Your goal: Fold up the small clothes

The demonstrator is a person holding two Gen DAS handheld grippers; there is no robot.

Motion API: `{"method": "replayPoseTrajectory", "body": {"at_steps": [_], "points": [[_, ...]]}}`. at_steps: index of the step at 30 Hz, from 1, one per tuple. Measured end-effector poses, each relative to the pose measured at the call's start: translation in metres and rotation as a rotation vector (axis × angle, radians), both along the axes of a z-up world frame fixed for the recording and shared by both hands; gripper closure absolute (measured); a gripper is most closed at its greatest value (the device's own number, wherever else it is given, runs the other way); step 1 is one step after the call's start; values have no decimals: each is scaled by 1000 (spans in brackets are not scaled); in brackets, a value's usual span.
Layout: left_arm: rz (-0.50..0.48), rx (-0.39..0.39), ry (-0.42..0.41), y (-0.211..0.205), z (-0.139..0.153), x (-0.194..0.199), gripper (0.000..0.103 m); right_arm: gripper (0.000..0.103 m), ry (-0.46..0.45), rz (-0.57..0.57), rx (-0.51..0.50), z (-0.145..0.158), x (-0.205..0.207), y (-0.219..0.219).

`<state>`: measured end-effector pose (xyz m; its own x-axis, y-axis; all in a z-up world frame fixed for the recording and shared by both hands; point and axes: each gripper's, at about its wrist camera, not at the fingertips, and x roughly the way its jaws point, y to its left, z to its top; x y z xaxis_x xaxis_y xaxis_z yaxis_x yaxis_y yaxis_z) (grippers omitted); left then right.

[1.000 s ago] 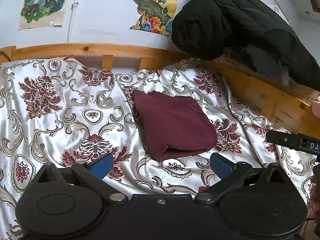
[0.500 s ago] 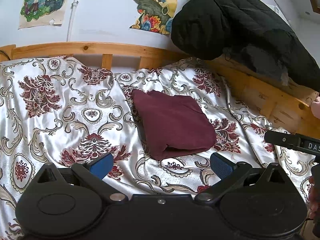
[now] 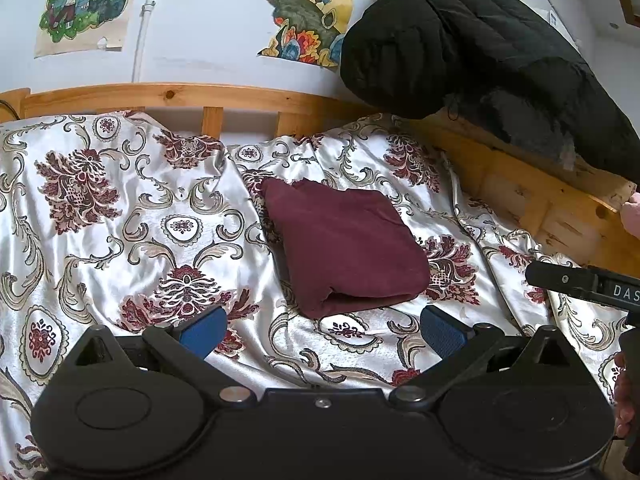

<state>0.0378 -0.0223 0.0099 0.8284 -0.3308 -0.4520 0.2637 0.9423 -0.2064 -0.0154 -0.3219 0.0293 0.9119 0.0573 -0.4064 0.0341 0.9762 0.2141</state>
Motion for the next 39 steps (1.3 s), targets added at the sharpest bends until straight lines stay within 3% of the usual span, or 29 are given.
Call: {"method": "replayPoseTrajectory", "body": {"at_steps": [3, 7, 9, 14, 39], "points": [[28, 33, -4, -1, 2, -1, 1, 0, 3, -5, 4, -1, -1, 1], [188, 291, -46, -21, 6, -4, 1, 0, 11, -8, 5, -2, -1, 2], [246, 365, -65, -27, 6, -5, 1, 0, 12, -6, 3, -1, 0, 1], [231, 300, 5, -22, 4, -2, 1, 0, 17, -9, 7, -1, 0, 1], [278, 341, -18, -20, 5, -2, 1, 0, 46, -24, 26, -2, 3, -4]]}}
